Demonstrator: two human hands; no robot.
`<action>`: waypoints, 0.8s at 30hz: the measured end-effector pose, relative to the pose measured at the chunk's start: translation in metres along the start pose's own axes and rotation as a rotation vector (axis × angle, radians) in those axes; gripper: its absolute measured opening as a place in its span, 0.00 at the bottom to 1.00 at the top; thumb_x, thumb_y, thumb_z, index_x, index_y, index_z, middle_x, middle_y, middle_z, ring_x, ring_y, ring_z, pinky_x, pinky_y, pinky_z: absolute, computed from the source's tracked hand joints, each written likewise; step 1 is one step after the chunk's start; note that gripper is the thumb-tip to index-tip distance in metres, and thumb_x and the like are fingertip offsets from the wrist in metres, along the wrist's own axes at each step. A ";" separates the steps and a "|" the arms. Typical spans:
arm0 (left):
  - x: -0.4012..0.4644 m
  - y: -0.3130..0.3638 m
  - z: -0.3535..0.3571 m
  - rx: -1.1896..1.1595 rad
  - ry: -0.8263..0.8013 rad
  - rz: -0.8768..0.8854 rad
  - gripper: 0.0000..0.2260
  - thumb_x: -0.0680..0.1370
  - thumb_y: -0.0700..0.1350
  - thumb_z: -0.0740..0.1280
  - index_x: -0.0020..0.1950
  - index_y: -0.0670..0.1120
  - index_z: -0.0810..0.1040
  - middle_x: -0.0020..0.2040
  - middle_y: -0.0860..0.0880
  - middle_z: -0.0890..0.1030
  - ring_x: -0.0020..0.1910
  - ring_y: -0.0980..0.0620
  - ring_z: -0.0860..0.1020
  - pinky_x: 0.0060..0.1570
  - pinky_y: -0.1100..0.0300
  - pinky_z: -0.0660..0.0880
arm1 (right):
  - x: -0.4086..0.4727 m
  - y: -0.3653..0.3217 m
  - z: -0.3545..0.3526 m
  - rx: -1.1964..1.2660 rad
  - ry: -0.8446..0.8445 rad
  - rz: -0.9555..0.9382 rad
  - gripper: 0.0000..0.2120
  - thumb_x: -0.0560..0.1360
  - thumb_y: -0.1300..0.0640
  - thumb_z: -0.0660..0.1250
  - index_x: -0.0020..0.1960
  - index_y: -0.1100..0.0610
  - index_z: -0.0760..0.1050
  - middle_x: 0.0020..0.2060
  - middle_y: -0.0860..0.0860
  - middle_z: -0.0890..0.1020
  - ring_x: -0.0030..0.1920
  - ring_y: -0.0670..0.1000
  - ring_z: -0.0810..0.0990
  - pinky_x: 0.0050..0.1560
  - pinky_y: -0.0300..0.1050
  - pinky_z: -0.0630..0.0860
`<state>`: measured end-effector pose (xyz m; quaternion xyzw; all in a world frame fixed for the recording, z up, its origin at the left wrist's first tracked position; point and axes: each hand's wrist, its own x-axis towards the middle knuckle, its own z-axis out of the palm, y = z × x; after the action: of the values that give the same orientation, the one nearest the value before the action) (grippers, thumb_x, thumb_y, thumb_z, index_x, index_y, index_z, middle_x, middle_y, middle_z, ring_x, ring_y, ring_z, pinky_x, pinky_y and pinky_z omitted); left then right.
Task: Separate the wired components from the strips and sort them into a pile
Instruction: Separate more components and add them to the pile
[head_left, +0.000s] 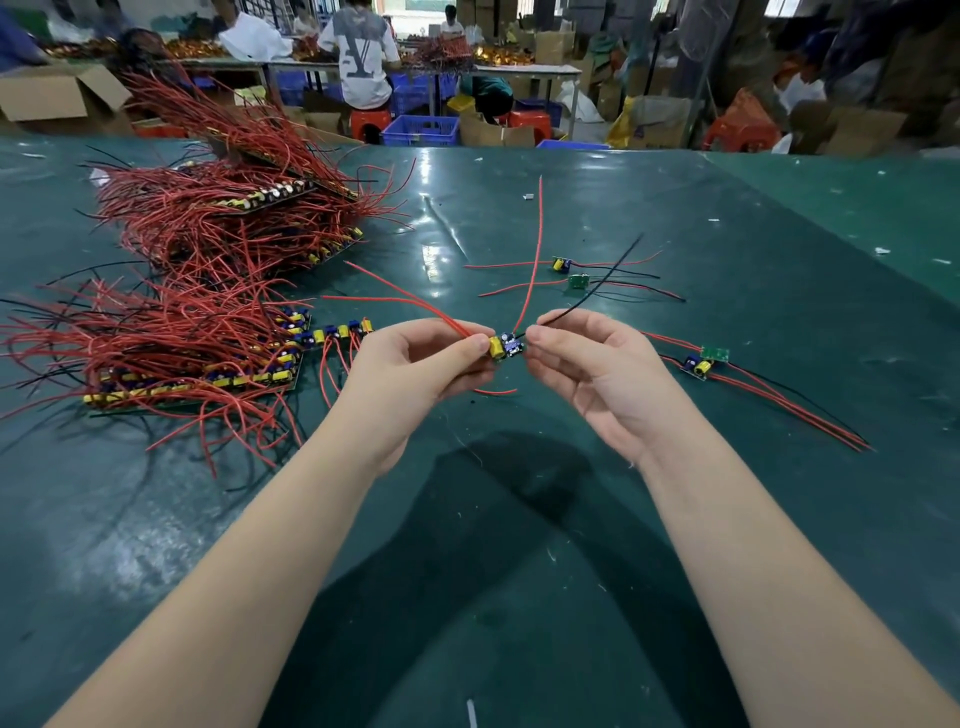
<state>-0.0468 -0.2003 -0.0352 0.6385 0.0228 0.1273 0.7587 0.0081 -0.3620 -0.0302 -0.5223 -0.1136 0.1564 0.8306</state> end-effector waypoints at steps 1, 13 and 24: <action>0.000 0.000 -0.001 0.010 0.003 0.012 0.05 0.76 0.34 0.67 0.44 0.39 0.82 0.44 0.46 0.84 0.43 0.50 0.82 0.46 0.61 0.80 | 0.000 -0.001 0.000 -0.016 0.001 -0.012 0.06 0.71 0.69 0.70 0.40 0.59 0.79 0.35 0.52 0.85 0.36 0.47 0.84 0.39 0.37 0.80; -0.001 -0.001 0.001 0.273 0.053 0.238 0.07 0.76 0.34 0.68 0.44 0.45 0.83 0.40 0.48 0.85 0.40 0.54 0.83 0.48 0.60 0.80 | 0.000 0.008 0.003 -0.027 0.199 0.010 0.05 0.72 0.70 0.70 0.39 0.65 0.76 0.35 0.58 0.85 0.37 0.52 0.85 0.39 0.41 0.81; 0.002 -0.001 -0.003 0.194 0.022 0.182 0.07 0.76 0.33 0.68 0.45 0.43 0.83 0.40 0.50 0.85 0.40 0.53 0.83 0.47 0.59 0.81 | 0.002 0.003 -0.003 0.003 -0.034 0.052 0.07 0.62 0.64 0.73 0.39 0.57 0.85 0.38 0.53 0.85 0.39 0.47 0.84 0.43 0.37 0.79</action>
<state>-0.0456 -0.1974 -0.0362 0.7068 -0.0147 0.2001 0.6783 0.0100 -0.3622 -0.0342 -0.5211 -0.1142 0.1869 0.8249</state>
